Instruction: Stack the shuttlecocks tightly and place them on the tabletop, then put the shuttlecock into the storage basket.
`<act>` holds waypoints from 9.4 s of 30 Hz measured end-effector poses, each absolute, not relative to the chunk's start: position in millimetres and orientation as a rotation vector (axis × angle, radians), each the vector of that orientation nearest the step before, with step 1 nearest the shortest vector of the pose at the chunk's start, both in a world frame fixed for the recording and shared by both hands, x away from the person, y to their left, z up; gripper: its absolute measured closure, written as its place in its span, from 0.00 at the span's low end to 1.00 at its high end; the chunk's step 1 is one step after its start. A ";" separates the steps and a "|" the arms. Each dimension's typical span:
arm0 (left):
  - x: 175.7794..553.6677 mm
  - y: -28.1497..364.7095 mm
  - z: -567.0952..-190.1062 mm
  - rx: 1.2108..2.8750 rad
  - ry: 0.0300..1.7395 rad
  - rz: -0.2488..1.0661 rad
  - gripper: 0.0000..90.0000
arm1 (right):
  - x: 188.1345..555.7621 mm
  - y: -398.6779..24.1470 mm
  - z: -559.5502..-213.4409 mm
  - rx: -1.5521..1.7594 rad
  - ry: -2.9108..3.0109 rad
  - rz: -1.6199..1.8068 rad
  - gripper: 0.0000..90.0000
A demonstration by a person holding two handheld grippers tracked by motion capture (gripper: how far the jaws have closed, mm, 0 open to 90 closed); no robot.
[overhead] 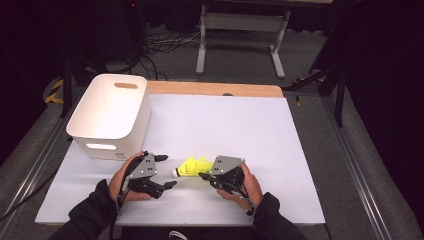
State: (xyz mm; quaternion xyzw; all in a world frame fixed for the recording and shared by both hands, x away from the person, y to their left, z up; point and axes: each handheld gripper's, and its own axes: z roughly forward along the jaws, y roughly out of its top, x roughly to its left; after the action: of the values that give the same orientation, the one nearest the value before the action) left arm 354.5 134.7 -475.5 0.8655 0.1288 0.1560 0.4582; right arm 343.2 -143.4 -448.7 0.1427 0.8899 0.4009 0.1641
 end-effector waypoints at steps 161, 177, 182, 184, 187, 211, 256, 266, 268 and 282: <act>369.5 116.7 -473.0 1.988 0.288 0.376 0.62 | 324.5 -258.9 -447.2 0.688 2.110 1.176 0.11; 366.1 125.1 -466.1 1.963 0.300 0.415 0.62 | 325.9 -252.3 -451.7 0.672 2.104 1.180 0.11; 364.7 131.4 -463.2 1.951 0.311 0.432 0.62 | 326.9 -253.5 -450.5 0.678 2.093 1.185 0.12; 363.7 133.9 -461.1 1.947 0.315 0.443 0.62 | 327.6 -252.7 -451.2 0.674 2.097 1.178 0.12; 363.1 136.4 -458.6 1.940 0.317 0.452 0.62 | 326.9 -250.9 -453.2 0.660 2.101 1.175 0.12; 360.2 153.8 -446.8 1.898 0.343 0.521 0.62 | 327.3 -254.0 -452.7 0.668 2.042 1.223 0.13; 360.5 175.2 -434.6 1.846 0.384 0.574 0.62 | 328.6 -252.6 -455.2 0.663 2.047 1.193 0.13; 359.1 179.6 -430.0 1.822 0.393 0.578 0.62 | 328.8 -252.2 -455.4 0.658 2.052 1.195 0.13; 358.2 178.9 -429.5 1.818 0.394 0.581 0.62 | 328.8 -251.8 -455.4 0.658 2.050 1.191 0.13; 359.7 184.6 -427.7 1.807 0.409 0.598 0.62 | 328.7 -251.0 -455.6 0.656 2.053 1.183 0.13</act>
State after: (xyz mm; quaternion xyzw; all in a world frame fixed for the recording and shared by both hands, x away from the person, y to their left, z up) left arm 359.7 184.6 -427.7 0.7673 0.1736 0.2539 0.5627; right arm 328.7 -251.0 -455.6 0.2512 0.7869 0.4533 0.3348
